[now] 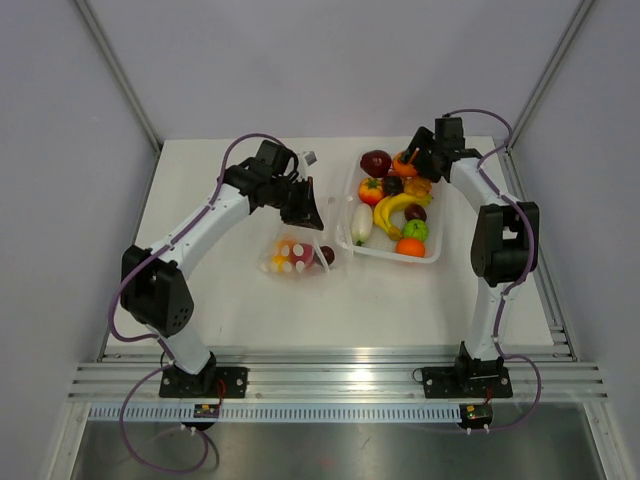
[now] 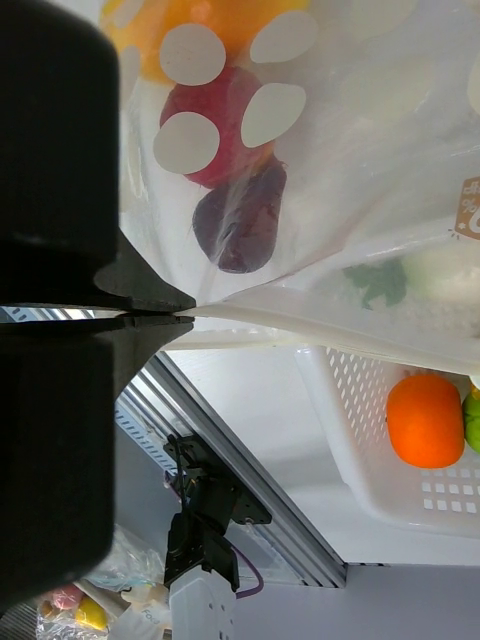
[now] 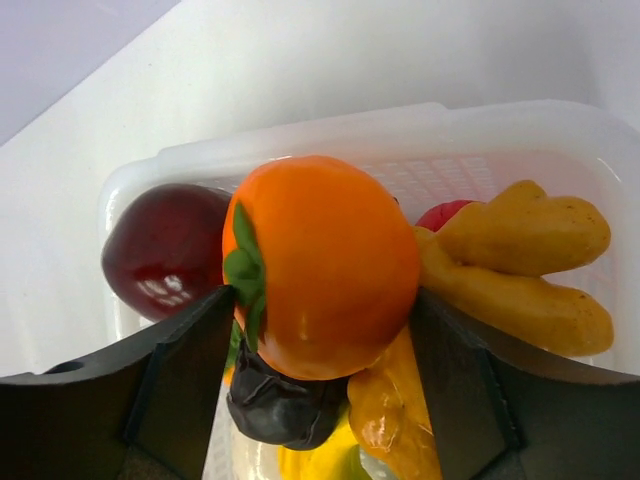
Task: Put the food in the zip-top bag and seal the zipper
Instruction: Pick up the fake fruit from the bin, then place the fake fruit in the zipper food storage bag.
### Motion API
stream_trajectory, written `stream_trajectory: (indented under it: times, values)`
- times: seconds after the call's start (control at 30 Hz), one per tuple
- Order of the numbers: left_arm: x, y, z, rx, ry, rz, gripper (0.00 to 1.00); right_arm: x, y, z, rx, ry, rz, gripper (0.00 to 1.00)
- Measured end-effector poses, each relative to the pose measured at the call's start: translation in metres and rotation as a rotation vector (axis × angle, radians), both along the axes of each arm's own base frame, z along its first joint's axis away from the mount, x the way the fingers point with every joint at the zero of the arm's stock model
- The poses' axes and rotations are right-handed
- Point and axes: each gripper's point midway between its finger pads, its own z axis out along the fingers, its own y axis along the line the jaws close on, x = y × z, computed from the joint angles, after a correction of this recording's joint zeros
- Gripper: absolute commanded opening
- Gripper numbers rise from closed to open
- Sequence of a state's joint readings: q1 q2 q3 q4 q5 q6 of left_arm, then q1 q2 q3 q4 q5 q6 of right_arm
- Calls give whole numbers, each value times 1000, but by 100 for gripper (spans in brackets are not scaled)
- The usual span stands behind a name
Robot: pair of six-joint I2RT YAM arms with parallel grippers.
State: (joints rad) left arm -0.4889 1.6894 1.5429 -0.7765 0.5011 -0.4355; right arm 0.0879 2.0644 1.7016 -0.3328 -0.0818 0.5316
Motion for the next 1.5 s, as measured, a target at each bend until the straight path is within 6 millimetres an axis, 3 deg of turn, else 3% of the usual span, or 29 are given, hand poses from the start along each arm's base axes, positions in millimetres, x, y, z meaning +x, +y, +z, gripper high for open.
stream_trajectory:
  times: [0.27, 0.53, 0.63, 0.93, 1.03, 1.2, 1.33, 1.5]
  values:
    - [-2, 1, -5, 6, 10, 0, 0, 2, 0, 1, 23, -32, -4, 49]
    - [-1, 0, -4, 3, 7, 2, 0, -32, -4, 11, 14, -38, 2, 45]
    - [0, 0, -3, 2, 5, 2, 0, -50, -6, 25, 7, -56, 9, 45]
    - [11, -6, 2, -6, -11, 1, 0, -109, -1, 104, 13, -210, 44, 45]
    - [11, -6, 2, -6, -10, 1, 0, -135, 21, 120, 24, -243, 101, 45]
    - [12, -6, 2, -6, -10, 1, 0, -189, 91, 130, 57, -264, 282, 44]
    - [12, -7, 5, -9, -14, 1, 0, -221, 131, 121, 89, -231, 387, 45]
    - [13, -7, 8, -14, -21, 0, 0, -244, 163, 104, 102, -175, 463, 47]
